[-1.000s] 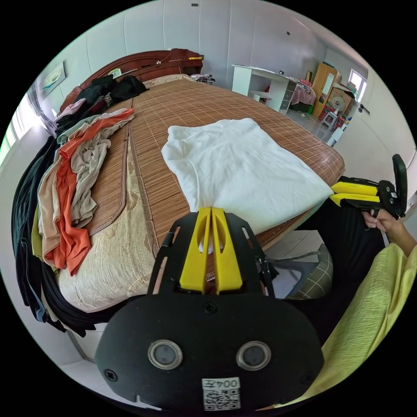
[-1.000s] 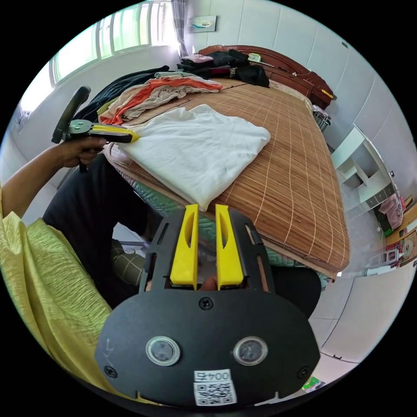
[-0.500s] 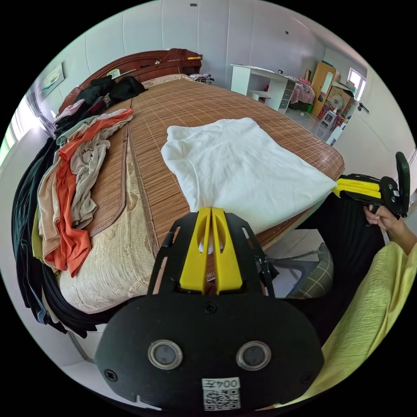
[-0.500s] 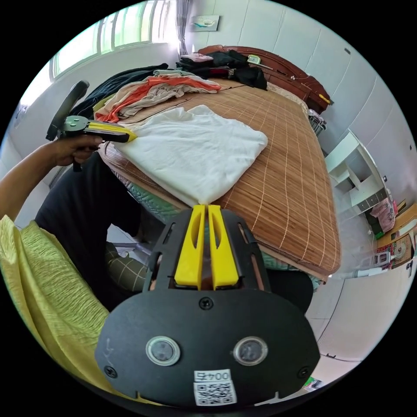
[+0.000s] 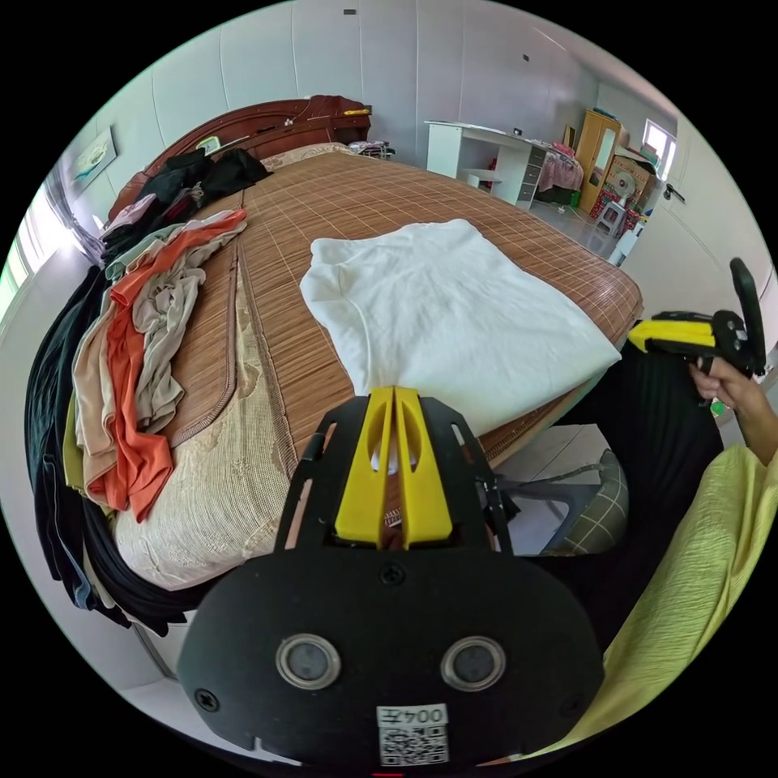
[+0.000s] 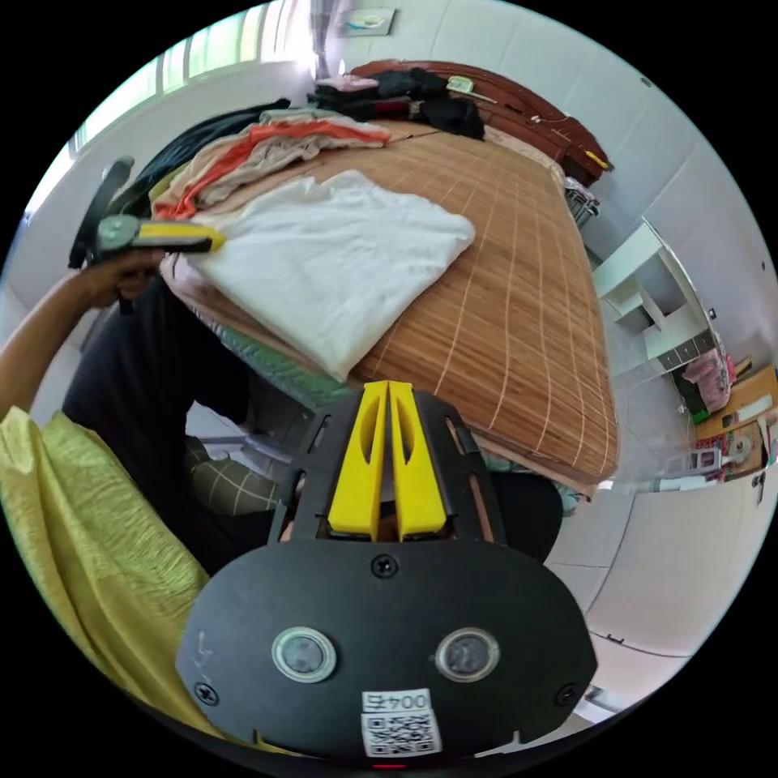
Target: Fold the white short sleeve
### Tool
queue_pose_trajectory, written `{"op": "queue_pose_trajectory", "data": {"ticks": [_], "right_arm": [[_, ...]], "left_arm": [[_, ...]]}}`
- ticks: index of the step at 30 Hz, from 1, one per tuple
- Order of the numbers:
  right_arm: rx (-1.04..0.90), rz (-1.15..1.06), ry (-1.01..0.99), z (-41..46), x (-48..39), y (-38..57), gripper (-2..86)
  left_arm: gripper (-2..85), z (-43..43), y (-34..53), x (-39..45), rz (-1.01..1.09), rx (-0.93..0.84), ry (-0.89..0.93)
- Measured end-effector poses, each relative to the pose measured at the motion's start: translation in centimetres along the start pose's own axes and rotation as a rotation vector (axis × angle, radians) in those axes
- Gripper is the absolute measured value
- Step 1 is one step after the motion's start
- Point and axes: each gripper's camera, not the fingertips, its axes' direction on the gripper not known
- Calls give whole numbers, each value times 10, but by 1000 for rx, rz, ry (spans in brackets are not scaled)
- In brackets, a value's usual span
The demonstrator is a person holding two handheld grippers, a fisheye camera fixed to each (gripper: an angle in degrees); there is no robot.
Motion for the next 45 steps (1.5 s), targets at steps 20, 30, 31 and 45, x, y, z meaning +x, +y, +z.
{"op": "queue_pose_trajectory", "data": {"ticks": [20, 30, 31, 45], "right_arm": [[-22, 5, -215, 117, 47, -89, 67], [41, 62, -278, 161, 91, -72, 94], [63, 90, -303, 161, 101, -71, 98], [7, 682, -809, 318, 295, -127, 109]], "left_arm": [[3, 16, -7, 2, -17, 3, 6], [6, -10, -23, 2, -31, 144, 122], [6, -11, -32, 8, -6, 149, 90], [7, 75, -71, 14, 40, -1, 72]]}}
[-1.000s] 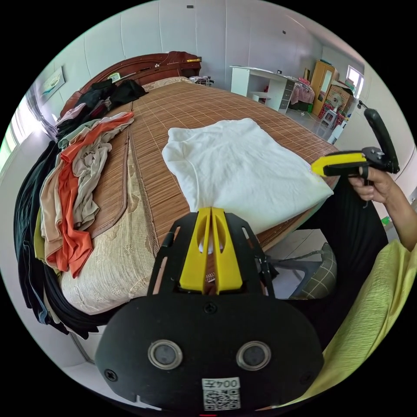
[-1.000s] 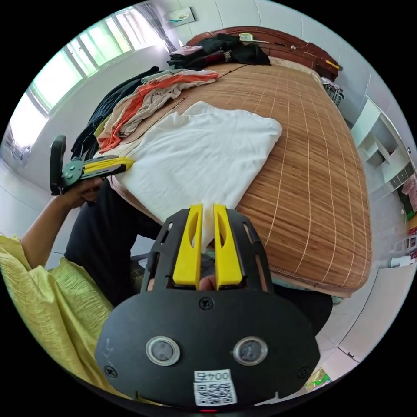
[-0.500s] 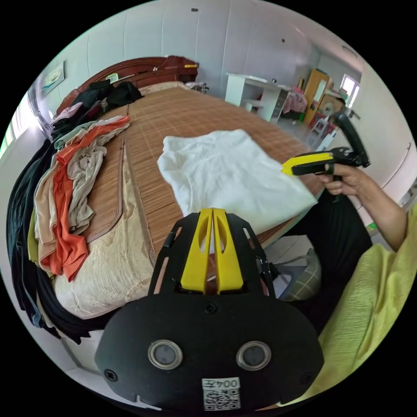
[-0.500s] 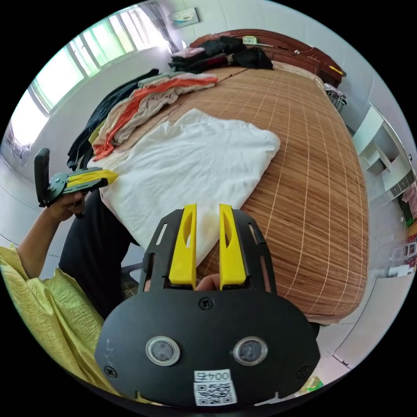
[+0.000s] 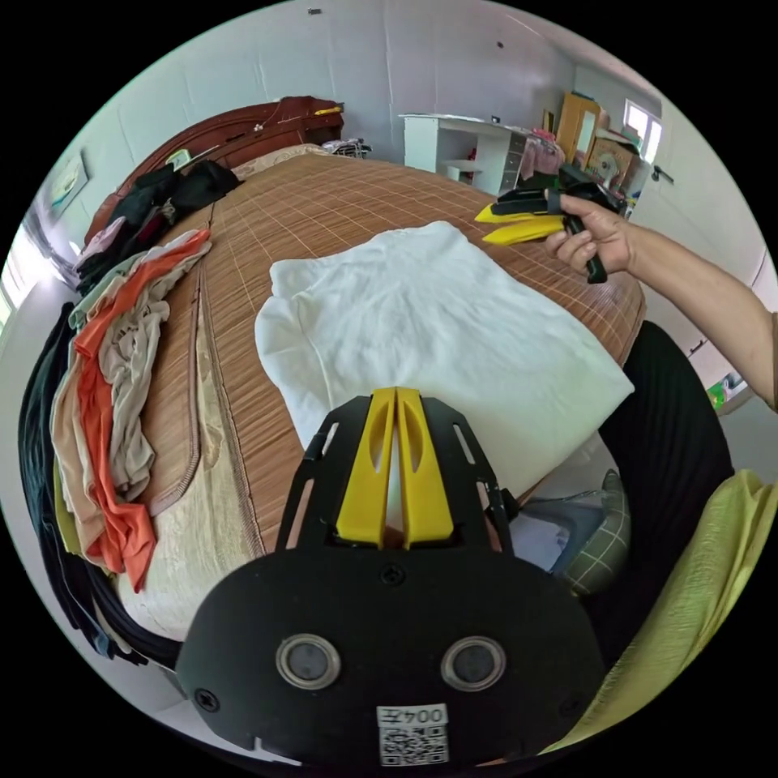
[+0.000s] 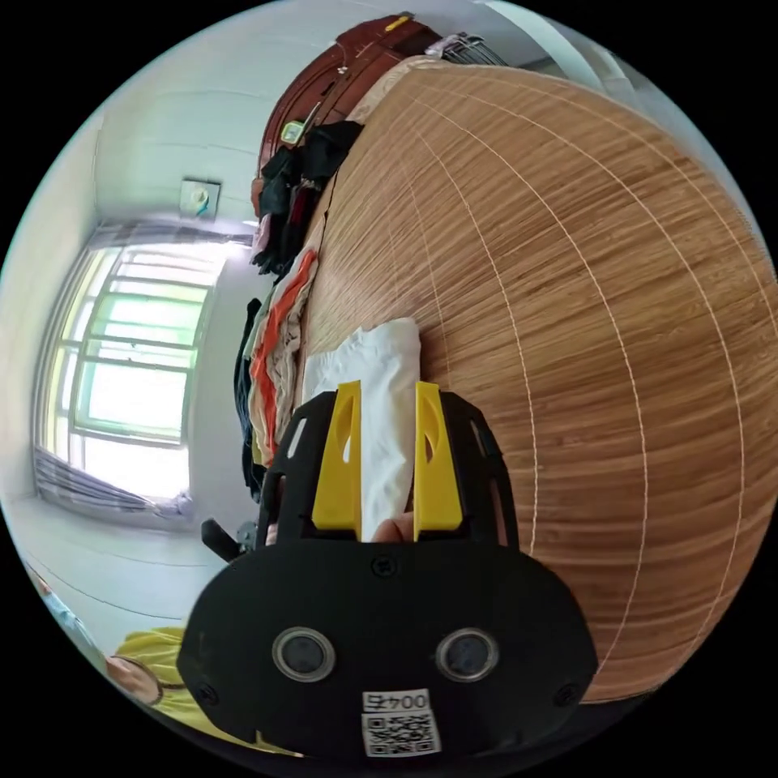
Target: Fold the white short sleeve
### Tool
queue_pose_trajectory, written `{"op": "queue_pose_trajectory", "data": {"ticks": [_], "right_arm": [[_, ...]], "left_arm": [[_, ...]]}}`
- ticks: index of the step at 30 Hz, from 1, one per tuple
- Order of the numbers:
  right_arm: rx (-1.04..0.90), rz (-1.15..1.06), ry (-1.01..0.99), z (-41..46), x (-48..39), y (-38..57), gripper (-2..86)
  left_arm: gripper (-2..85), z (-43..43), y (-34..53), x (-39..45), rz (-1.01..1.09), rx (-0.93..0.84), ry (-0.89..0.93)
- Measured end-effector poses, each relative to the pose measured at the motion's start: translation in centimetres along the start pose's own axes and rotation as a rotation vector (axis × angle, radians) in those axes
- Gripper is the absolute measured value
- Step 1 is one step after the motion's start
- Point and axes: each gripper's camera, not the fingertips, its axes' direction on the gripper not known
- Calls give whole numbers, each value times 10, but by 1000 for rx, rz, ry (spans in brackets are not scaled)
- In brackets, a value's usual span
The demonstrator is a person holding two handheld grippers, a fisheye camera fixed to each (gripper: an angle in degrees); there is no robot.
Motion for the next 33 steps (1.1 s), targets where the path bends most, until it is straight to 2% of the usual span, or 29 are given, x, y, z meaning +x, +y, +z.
{"op": "queue_pose_trajectory", "data": {"ticks": [7, 14, 16, 20, 23, 28, 33], "right_arm": [[-106, -31, 57, 37, 2, -34, 118], [-44, -92, 149, 48, -23, -54, 37], [-55, -94, 235, 63, -25, -55, 38], [-15, -112, 260, 51, -41, -54, 81], [32, -236, 351, 24, -82, -27, 109], [-37, -503, 382, 25, -158, 60, 116], [-95, -682, 484, 58, -194, 134, 119]], "left_arm": [[6, 8, -5, -6, 8, -2, 23], [7, 13, -6, -8, 5, 10, 16], [7, 15, -8, -7, 8, 9, 8], [5, 17, -9, -8, 4, 15, 9], [4, 18, -10, -7, 1, 23, -5], [3, 11, -22, -5, -9, -7, -30], [2, -19, -51, -15, -22, 103, -33]]}}
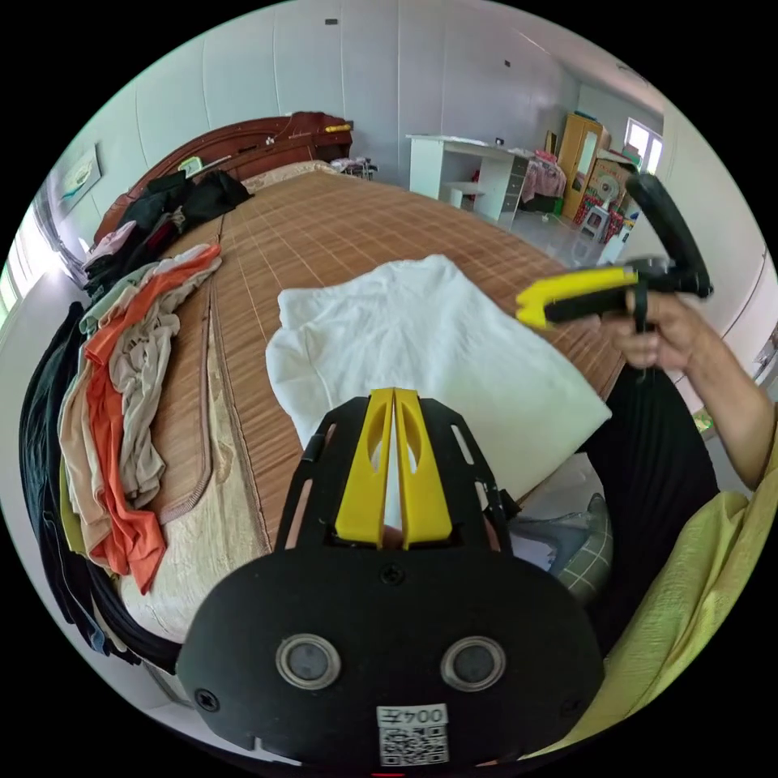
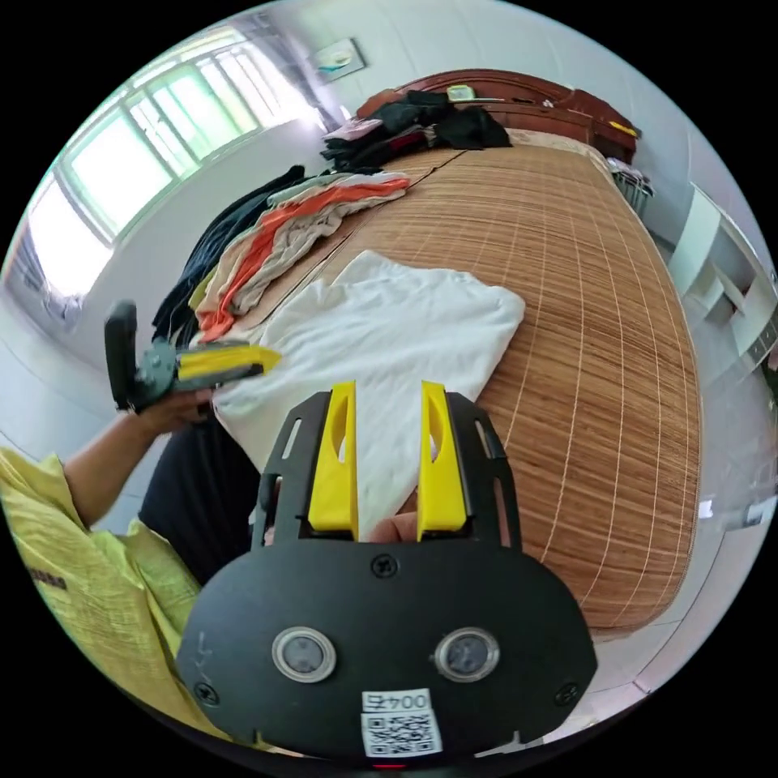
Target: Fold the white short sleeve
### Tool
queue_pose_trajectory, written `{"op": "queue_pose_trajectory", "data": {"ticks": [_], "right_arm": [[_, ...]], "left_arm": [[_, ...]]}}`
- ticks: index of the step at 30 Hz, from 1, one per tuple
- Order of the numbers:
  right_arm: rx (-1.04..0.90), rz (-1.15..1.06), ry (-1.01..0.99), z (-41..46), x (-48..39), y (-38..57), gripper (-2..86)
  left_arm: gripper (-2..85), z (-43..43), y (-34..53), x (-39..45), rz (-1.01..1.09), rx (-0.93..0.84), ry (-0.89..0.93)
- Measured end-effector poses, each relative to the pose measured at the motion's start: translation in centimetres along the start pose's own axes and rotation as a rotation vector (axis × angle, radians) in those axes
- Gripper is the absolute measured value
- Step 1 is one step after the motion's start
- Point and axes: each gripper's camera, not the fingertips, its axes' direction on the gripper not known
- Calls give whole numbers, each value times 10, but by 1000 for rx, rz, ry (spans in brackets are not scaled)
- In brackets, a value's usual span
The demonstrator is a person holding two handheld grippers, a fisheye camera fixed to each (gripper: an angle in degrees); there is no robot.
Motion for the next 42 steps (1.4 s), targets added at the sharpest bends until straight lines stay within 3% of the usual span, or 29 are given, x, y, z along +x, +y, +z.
{"op": "queue_pose_trajectory", "data": {"ticks": [6, 9, 13, 18, 27, 31, 35, 42], "right_arm": [[-90, -97, 102, 29, -33, 1, 113], [-97, -60, 45, 25, -22, -2, 112], [-85, -61, 6, 20, -14, -2, 112], [-48, -56, 12, 11, -13, 5, 112], [-29, -49, -27, -12, -5, 8, 112], [21, 9, -53, -45, 8, 19, 110], [53, 79, -102, -71, 21, 47, 100], [34, 98, -41, -99, 10, 66, 98]], "left_arm": [[2, 47, -70, -20, -8, -46, -60], [2, 81, -96, -24, -1, -92, -115], [2, 132, -106, -37, 27, -266, -168], [2, 133, -101, -58, -19, -238, -89], [2, 34, -72, -47, 10, -118, -32], [3, -8, -14, -43, -2, -122, -37], [4, 2, 29, -61, -72, -201, -12], [6, -62, 58, -96, -163, -43, 15]]}}
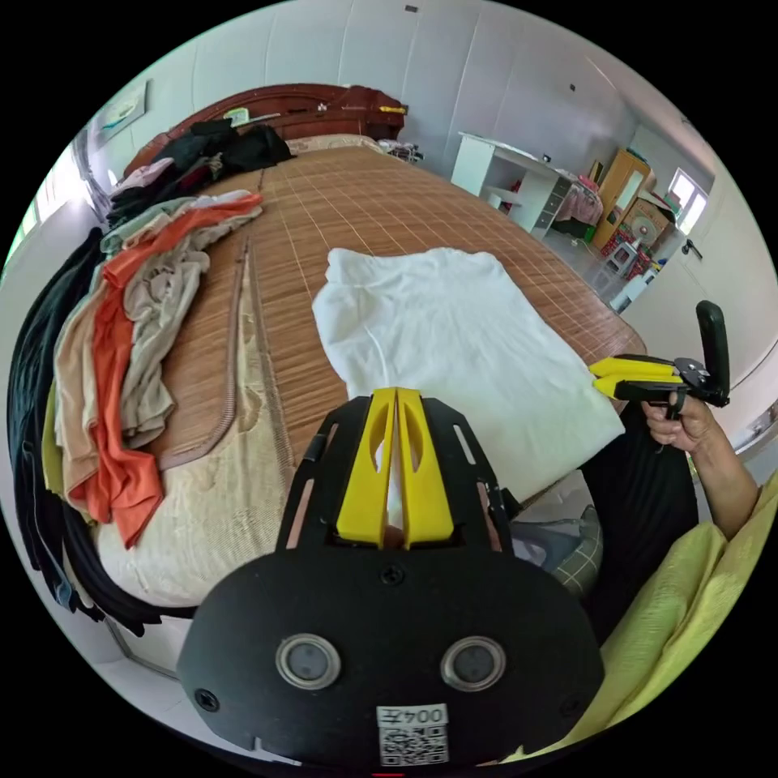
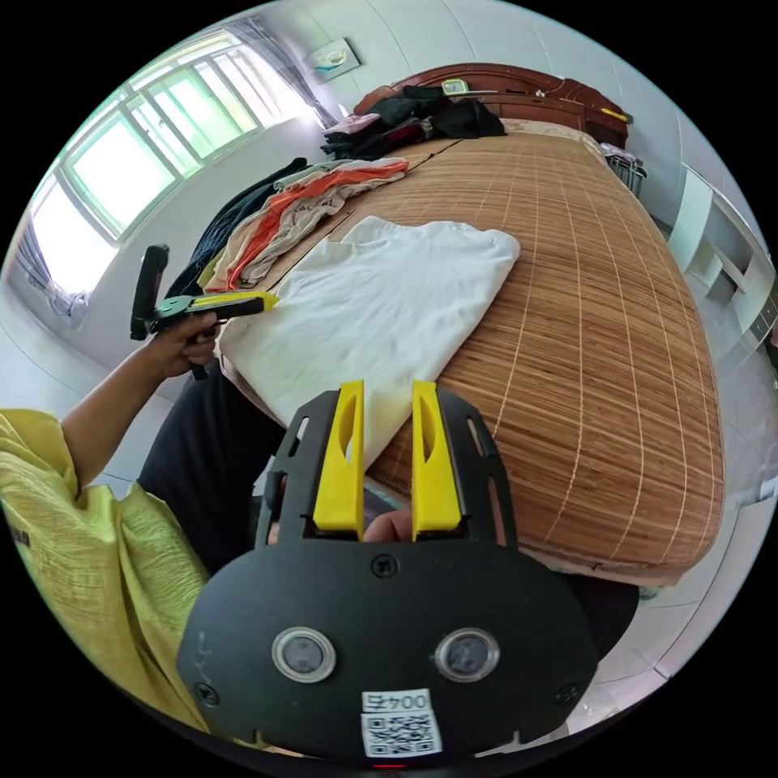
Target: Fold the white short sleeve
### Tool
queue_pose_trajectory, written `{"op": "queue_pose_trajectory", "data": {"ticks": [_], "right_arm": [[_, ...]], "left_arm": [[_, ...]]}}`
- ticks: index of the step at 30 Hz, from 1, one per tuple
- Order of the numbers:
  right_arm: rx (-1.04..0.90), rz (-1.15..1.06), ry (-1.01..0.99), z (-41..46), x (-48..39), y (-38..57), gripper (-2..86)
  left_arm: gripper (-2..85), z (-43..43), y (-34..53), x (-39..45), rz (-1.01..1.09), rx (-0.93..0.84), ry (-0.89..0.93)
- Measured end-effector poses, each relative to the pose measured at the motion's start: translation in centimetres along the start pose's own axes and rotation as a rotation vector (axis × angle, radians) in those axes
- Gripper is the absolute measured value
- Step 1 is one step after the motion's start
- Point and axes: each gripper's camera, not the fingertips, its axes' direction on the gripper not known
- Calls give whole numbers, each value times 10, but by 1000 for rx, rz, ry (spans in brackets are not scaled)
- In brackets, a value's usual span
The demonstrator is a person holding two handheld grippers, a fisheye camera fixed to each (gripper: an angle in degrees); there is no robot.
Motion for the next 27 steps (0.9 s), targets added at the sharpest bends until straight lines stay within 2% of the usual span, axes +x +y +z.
{"op": "queue_pose_trajectory", "data": {"ticks": [6, 11, 13, 18, 22, 27], "right_arm": [[-5, 103, -88, -36, 3, 42, 96], [-6, 101, -63, -53, -19, 64, 96], [-20, 67, -22, -55, -34, 65, 97], [-71, -119, 240, -49, -100, 64, 98], [-72, -155, 274, -48, -122, 58, 86], [-48, -174, 323, -54, -143, 50, 23]], "left_arm": [[5, -45, 58, -20, -29, -16, -5], [4, -50, 78, -12, -44, -22, 32], [4, -49, 79, -9, -42, -21, 25], [5, -49, 77, -5, -28, -33, 2], [5, -48, 76, -6, -35, -67, -3], [5, -49, 78, -4, -42, -89, -18]]}}
